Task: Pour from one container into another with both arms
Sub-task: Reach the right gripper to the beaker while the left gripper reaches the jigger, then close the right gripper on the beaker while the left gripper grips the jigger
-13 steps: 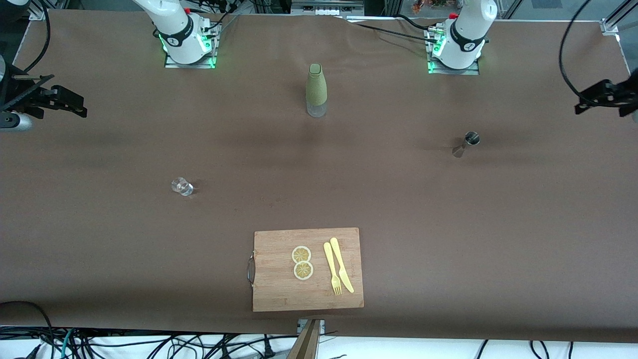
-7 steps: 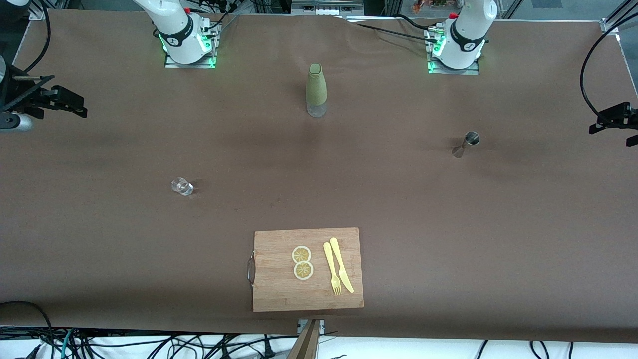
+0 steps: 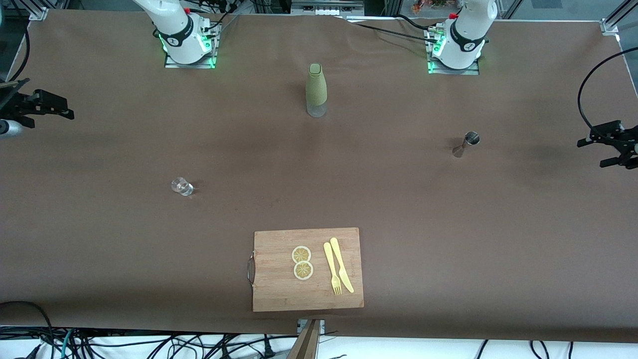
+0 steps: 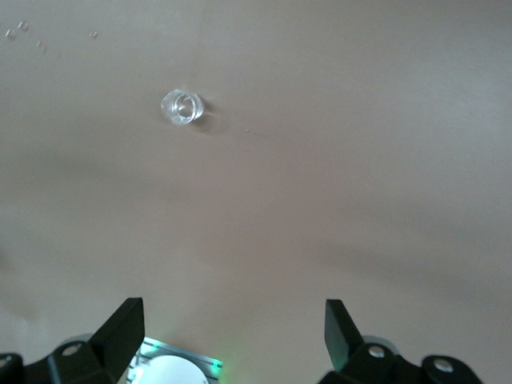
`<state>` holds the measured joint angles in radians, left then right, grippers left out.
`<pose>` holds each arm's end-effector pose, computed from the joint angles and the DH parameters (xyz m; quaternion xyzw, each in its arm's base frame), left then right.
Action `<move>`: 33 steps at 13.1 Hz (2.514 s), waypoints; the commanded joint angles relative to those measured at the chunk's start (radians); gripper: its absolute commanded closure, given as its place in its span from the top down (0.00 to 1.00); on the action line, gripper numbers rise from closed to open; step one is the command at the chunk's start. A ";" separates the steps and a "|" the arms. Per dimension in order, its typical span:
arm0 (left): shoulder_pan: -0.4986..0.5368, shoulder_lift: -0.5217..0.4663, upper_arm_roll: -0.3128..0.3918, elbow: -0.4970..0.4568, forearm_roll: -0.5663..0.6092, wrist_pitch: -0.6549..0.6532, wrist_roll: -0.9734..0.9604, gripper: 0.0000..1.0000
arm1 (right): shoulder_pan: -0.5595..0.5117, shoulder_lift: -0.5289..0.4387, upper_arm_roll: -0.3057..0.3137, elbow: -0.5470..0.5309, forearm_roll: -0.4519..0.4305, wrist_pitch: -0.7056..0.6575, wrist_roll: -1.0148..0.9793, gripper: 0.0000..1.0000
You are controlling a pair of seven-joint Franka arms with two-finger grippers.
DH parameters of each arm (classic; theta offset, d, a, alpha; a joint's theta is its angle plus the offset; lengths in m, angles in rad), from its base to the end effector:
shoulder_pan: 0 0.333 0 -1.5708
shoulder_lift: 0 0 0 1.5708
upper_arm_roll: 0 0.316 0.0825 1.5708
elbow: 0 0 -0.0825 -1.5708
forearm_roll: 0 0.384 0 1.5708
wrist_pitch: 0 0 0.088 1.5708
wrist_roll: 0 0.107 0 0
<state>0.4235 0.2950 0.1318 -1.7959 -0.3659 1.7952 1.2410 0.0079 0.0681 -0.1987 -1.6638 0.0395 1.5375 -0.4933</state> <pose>0.5288 0.2868 0.3692 0.9414 -0.2660 0.0288 0.2055 0.5527 -0.0992 0.5413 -0.9842 -0.1483 0.0864 0.0446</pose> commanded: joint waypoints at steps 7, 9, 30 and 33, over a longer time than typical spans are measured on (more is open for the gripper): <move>0.081 0.124 -0.006 -0.144 -0.292 0.004 0.810 1.00 | -0.032 0.154 -0.097 0.009 0.171 -0.022 -0.628 1.00; 0.081 0.159 -0.006 -0.190 -0.362 -0.002 0.999 1.00 | -0.038 0.199 -0.099 0.009 0.239 -0.078 -0.739 1.00; 0.023 0.446 -0.116 -0.253 -0.597 -0.201 1.735 0.99 | -0.108 0.831 -0.087 0.007 1.165 0.015 -2.162 1.00; 0.024 0.449 -0.117 -0.269 -0.596 -0.201 1.790 0.96 | -0.098 0.851 -0.053 0.009 1.171 0.007 -2.199 1.00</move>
<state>0.4554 0.7324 -0.0018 -2.0389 -0.9274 1.6074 2.7834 -0.0900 0.9091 -0.2741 -1.6670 1.1921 1.5575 -2.6591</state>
